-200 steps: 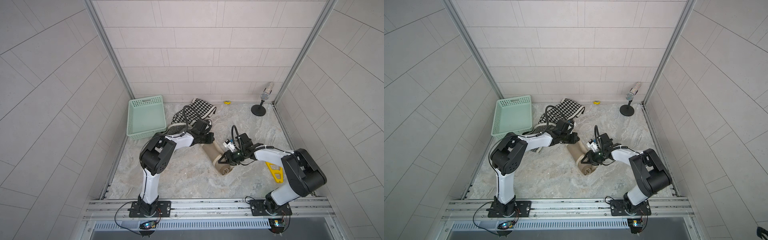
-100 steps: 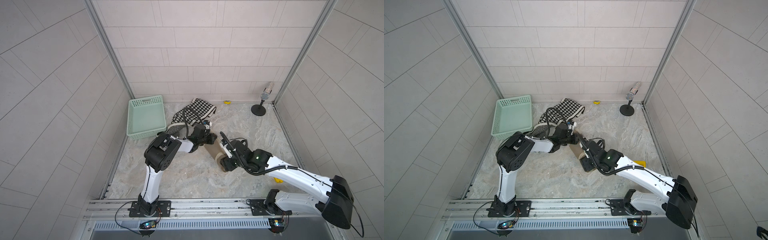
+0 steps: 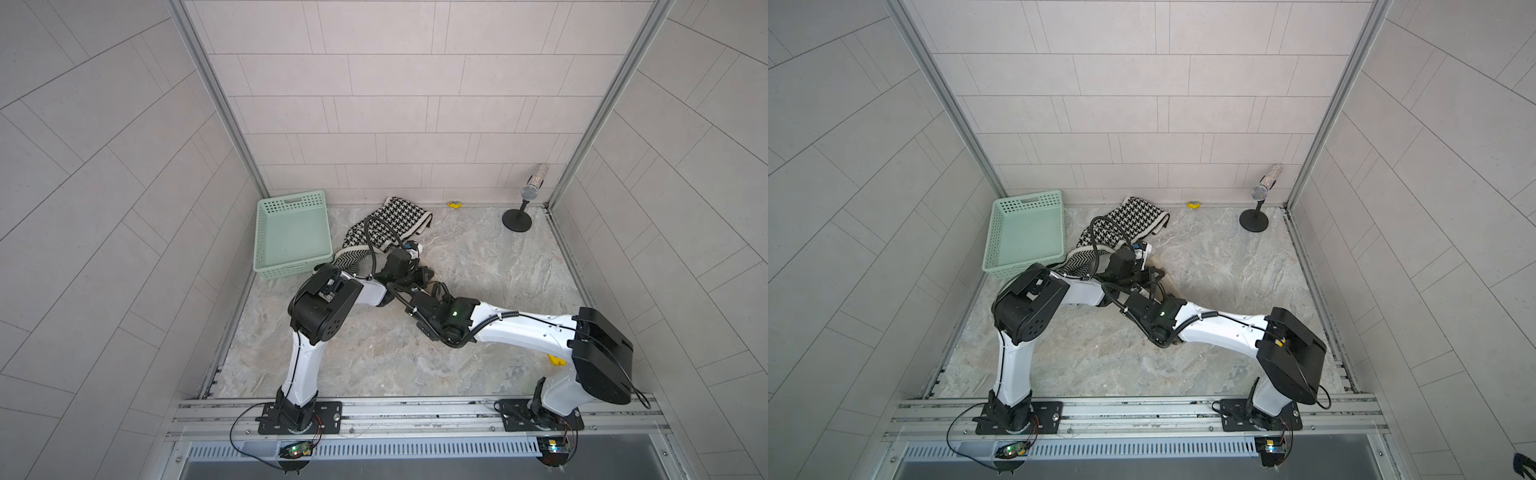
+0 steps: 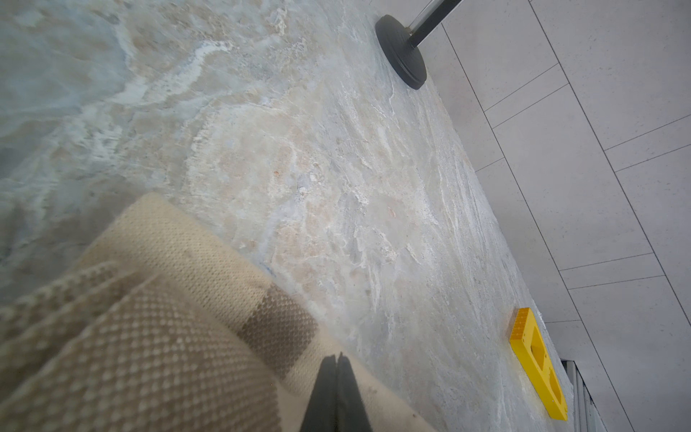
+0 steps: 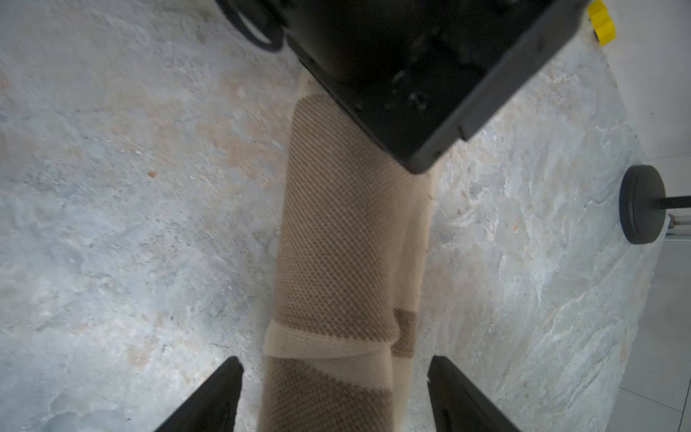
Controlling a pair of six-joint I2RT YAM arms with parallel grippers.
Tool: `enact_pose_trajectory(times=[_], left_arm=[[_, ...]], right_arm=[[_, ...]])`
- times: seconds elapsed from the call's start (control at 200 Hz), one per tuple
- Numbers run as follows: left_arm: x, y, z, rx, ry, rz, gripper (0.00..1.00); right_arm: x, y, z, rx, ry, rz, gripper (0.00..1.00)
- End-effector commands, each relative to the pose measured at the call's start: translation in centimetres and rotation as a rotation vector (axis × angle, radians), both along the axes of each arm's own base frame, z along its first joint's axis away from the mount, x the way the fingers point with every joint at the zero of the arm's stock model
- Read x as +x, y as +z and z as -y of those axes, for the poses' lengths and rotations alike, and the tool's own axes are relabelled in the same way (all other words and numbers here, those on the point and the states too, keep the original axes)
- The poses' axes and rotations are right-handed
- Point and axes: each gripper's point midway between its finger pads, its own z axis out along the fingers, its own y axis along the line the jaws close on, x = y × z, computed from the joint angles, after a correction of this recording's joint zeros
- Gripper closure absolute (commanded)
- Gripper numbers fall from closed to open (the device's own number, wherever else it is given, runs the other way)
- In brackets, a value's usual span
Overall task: Roll up the scarf and place it into the basket
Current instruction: Roll the scarf at the center of the board.
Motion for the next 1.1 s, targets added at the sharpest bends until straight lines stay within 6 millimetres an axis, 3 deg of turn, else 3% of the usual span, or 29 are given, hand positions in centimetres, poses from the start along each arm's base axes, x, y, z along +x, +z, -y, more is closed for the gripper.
enact_pose_trajectory(times=[0.0,0.155,0.225,0.28,0.325,0.43,0.58,0.781,0.851,0.881,0.971,1.096], left_arm=[[-0.6,-1.4,-0.3,0.019,0.001,-0.042,1.00],[-0.8,-0.9,-0.3,0.016,-0.001,-0.038,1.00],[-0.6,-0.4,-0.7,0.025,0.005,-0.029,1.00],[-0.6,0.0,-1.2,0.038,0.013,-0.022,1.00],[-0.4,0.5,-1.9,0.045,0.027,-0.020,0.93],[0.4,2.1,-4.6,0.061,0.099,-0.016,0.65],[0.4,4.7,-9.4,0.127,0.215,-0.003,0.51],[-1.5,7.1,-13.2,0.245,0.311,-0.027,0.47],[-2.4,7.1,-13.5,0.259,0.309,-0.066,0.47],[-2.8,7.1,-13.3,0.252,0.294,-0.083,0.47],[-4.2,6.8,-12.3,0.219,0.232,-0.148,0.45],[-6.3,5.9,-9.9,0.196,0.124,-0.214,0.33]], right_arm=[[1.2,-0.6,-0.1,-0.034,-0.014,0.042,0.17],[1.6,-3.8,0.9,-0.059,-0.047,0.018,0.23],[1.4,-4.7,1.2,-0.054,-0.053,0.007,0.36],[1.2,-5.2,1.5,-0.048,-0.060,-0.007,0.52],[1.0,-5.6,1.7,-0.029,-0.071,-0.029,0.70],[0.2,-5.7,1.6,0.086,-0.099,-0.101,0.91],[-1.7,-5.0,0.5,0.367,-0.153,-0.253,0.92],[-2.6,-3.9,0.7,0.723,-0.269,-0.412,0.92],[-2.2,-3.6,0.9,0.841,-0.308,-0.464,0.92],[-2.6,-4.3,1.5,0.878,-0.337,-0.504,0.92],[-2.1,-4.1,1.7,1.057,-0.389,-0.581,0.92],[-1.4,-4.0,2.6,1.229,-0.442,-0.636,0.90]])
